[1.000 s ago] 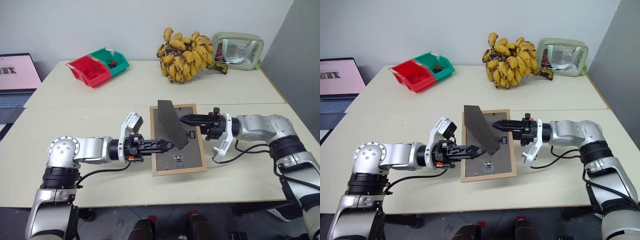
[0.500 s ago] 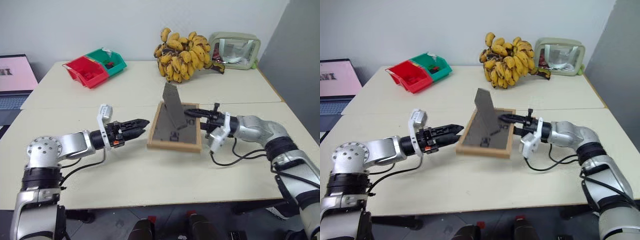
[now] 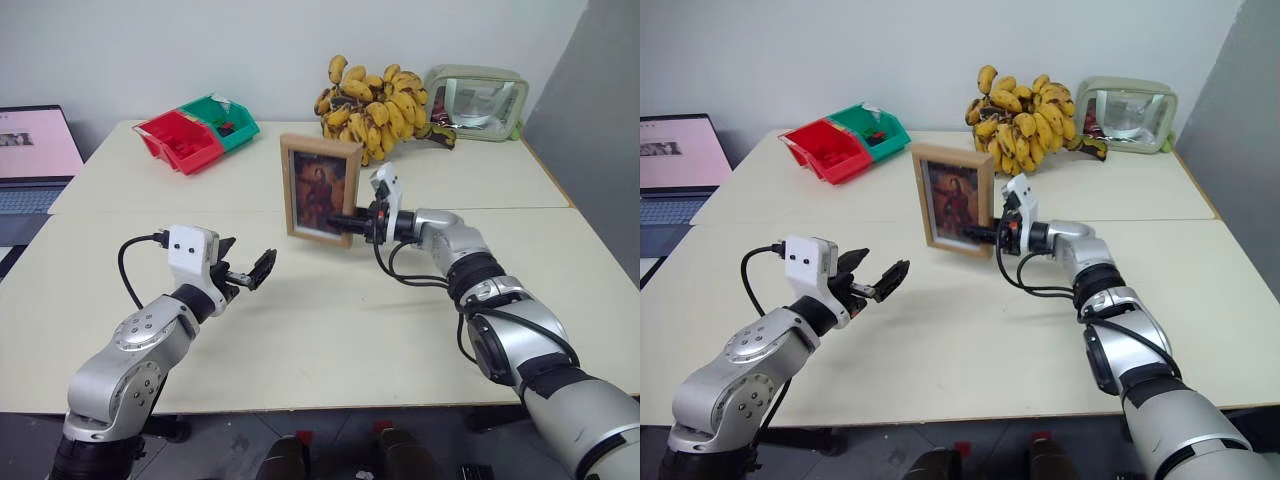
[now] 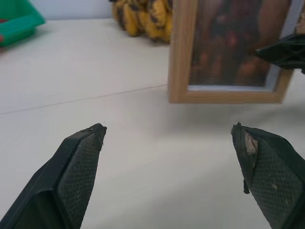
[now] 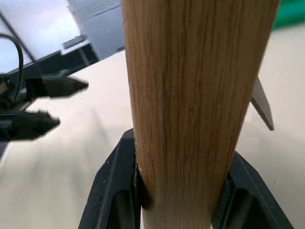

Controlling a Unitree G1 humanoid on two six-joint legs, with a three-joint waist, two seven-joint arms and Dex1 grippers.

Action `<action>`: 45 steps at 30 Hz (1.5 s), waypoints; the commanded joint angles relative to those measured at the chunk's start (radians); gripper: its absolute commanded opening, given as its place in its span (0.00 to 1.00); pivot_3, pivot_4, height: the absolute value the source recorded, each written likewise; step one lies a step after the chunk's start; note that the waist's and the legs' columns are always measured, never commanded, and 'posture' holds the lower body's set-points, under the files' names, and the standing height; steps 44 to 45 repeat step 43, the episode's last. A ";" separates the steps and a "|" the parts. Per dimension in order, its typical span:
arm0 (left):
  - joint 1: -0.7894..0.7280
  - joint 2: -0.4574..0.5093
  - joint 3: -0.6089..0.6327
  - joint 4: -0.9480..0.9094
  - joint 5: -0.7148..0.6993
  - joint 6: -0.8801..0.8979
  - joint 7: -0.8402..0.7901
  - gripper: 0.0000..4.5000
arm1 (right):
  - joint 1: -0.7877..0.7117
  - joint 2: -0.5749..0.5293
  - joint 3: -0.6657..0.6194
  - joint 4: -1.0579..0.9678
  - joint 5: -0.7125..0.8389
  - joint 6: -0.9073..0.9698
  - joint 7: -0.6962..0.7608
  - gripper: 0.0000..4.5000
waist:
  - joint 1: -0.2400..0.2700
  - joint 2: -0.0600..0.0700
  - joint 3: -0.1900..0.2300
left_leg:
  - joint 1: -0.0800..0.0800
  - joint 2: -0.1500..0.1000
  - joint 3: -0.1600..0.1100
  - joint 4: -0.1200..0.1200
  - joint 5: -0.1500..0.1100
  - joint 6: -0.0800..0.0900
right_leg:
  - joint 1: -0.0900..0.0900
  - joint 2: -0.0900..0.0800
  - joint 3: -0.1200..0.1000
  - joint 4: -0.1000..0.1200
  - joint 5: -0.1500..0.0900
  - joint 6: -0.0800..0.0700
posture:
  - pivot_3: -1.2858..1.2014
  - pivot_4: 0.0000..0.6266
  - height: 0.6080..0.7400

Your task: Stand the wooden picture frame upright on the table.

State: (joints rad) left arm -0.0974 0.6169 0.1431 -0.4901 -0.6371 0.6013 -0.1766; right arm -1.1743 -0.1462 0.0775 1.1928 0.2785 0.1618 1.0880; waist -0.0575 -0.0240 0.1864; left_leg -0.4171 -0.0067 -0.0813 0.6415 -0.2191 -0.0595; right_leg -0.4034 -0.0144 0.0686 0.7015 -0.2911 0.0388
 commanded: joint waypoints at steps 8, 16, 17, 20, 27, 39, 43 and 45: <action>0.053 -0.009 0.057 -0.090 0.032 0.014 -0.044 1.00 | 0.040 0.044 -0.082 0.058 -0.061 -0.144 -0.038 0.29 | 0.000 0.000 0.000 | 0.000 0.001 0.000 0.000 0.000 0.000 | 0.000 0.004 0.000 0.000 0.000 0.000 | 0.52 0.24 1.00; 0.016 0.008 0.065 -0.053 0.052 0.027 -0.088 1.00 | 0.080 0.056 -0.099 0.058 -0.076 -0.094 0.001 0.45 | 0.000 0.000 0.000 | 0.000 0.001 0.000 0.000 0.000 0.000 | 0.000 0.005 0.000 0.001 0.000 0.000 | 0.52 0.24 1.00; 0.010 0.009 0.065 -0.047 0.054 0.026 -0.095 1.00 | 0.082 0.054 -0.104 0.057 -0.075 -0.089 -0.001 0.46 | 0.000 0.000 0.000 | 0.000 0.001 0.000 0.000 0.000 0.000 | 0.000 0.005 0.000 0.001 0.000 0.000 | 0.52 0.24 1.00; -0.006 0.007 0.058 -0.035 0.065 0.024 -0.112 1.00 | 0.096 0.047 -0.106 0.046 -0.083 -0.089 0.003 0.62 | 0.000 0.000 0.000 | 0.000 0.001 0.000 0.001 0.000 0.000 | 0.000 0.005 0.000 0.001 0.000 0.000 | 0.52 0.24 1.00; -0.038 -0.003 0.047 0.009 0.095 0.013 -0.146 1.00 | 0.168 -0.025 -0.070 -0.022 -0.139 -0.117 0.034 0.93 | 0.002 0.000 0.000 | 0.000 0.001 0.000 0.001 0.000 0.000 | 0.000 0.006 0.000 0.001 0.000 0.000 | 0.52 0.24 1.00; -0.279 0.309 0.220 0.239 -0.156 0.275 -0.508 1.00 | 0.602 -0.431 -0.142 -1.395 0.105 0.576 -0.077 0.99 | 0.007 0.002 0.001 | 0.000 0.002 -0.004 0.001 0.000 0.000 | 0.003 0.007 -0.003 -0.001 0.000 0.001 | 0.52 0.24 1.00; -0.312 0.407 0.140 0.354 -0.115 0.257 -0.680 1.00 | 0.589 -0.402 -0.148 -1.552 0.165 0.813 -0.231 0.99 | -0.016 0.003 0.000 | 0.007 0.002 -0.003 -0.004 0.000 0.000 | 0.007 0.012 -0.002 -0.003 -0.001 -0.003 | 0.52 0.24 1.00; -0.312 0.407 0.140 0.354 -0.115 0.257 -0.680 1.00 | 0.589 -0.402 -0.148 -1.552 0.165 0.813 -0.231 0.99 | -0.016 0.003 0.000 | 0.007 0.002 -0.003 -0.004 0.000 0.000 | 0.007 0.012 -0.002 -0.003 -0.001 -0.003 | 0.52 0.24 1.00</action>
